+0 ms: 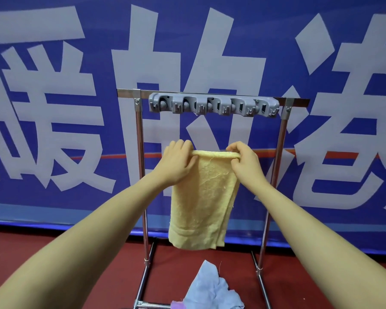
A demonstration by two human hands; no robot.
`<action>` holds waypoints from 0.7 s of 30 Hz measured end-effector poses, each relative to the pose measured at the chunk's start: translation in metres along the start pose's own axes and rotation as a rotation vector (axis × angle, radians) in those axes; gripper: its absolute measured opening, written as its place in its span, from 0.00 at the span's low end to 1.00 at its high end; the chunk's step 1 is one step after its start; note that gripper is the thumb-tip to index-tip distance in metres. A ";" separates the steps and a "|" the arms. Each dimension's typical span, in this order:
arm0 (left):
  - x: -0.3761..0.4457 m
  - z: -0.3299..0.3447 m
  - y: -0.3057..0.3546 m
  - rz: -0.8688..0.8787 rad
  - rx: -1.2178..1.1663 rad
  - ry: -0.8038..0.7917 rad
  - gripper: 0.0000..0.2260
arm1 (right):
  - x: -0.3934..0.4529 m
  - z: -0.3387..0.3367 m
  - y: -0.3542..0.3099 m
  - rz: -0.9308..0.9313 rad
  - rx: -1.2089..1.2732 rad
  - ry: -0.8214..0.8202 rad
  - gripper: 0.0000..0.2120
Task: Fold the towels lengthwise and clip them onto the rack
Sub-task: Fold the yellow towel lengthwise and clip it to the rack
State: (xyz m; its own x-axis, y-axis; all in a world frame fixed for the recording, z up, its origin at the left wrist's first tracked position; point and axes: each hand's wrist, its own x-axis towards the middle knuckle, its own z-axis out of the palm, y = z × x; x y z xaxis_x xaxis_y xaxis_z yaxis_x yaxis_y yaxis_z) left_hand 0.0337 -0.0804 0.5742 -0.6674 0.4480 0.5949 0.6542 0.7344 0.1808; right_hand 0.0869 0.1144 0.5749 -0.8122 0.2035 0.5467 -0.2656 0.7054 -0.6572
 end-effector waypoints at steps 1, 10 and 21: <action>0.000 0.001 0.003 0.008 0.004 0.016 0.08 | 0.000 0.004 -0.001 -0.003 -0.049 0.008 0.17; -0.006 0.004 0.002 -0.024 0.058 0.047 0.17 | -0.004 0.012 -0.005 0.016 -0.171 -0.006 0.11; -0.004 0.010 -0.001 -0.038 0.259 0.074 0.08 | -0.009 0.008 -0.016 -0.043 -0.085 -0.162 0.03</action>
State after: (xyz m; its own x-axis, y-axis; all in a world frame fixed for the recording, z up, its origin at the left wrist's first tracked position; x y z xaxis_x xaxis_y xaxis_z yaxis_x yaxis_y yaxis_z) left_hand 0.0321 -0.0771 0.5637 -0.6557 0.3865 0.6486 0.5105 0.8599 0.0036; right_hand 0.0945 0.0954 0.5763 -0.8757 0.0648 0.4784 -0.2626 0.7676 -0.5846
